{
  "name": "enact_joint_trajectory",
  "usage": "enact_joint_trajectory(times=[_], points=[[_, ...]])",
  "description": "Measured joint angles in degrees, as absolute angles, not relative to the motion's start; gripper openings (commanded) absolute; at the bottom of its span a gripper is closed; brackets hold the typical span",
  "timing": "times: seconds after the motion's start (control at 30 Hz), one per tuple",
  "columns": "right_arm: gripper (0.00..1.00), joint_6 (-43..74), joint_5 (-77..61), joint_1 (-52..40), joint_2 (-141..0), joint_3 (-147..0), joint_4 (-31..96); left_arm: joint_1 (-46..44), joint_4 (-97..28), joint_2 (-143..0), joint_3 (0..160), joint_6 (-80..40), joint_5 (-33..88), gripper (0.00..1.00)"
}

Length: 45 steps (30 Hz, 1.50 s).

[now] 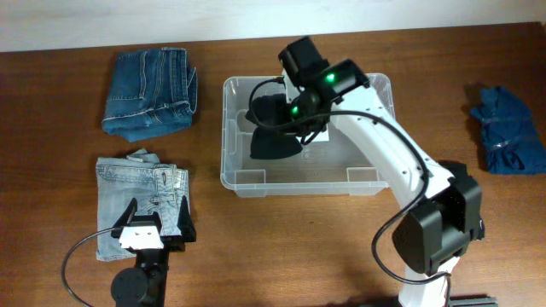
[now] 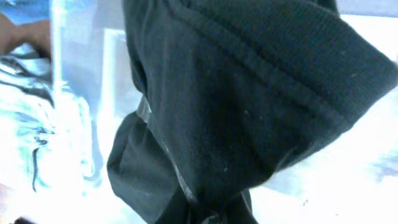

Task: Pack container
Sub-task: 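Lower the black bundle into the bin's left side and open the right gripper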

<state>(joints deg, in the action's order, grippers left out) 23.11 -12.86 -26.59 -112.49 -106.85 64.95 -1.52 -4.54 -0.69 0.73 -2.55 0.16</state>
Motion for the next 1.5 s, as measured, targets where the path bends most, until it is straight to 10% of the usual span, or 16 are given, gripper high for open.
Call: enact_joint_trajectory(times=[0.6,0.9,1.1,1.5], points=[[0.06,25.82,-12.86,-27.62,-113.19,-93.08,46.83,-1.52,-4.54,-0.69,0.73,-2.55,0.19,0.99],[0.17,26.55,-12.29,-30.48,-115.81,-92.73,44.49,-1.52,-4.54,-0.69,0.73,-2.55,0.19,0.99],[0.43,26.70,-11.84,-30.48,-116.57,-92.71,44.47,-1.52,-4.54,-0.69,0.73,-2.55,0.19,0.99],[0.46,26.48,-11.18,-30.20,-116.90,-92.73,45.25,-1.52,-4.54,-0.69,0.73,-2.55,0.16,0.99]])
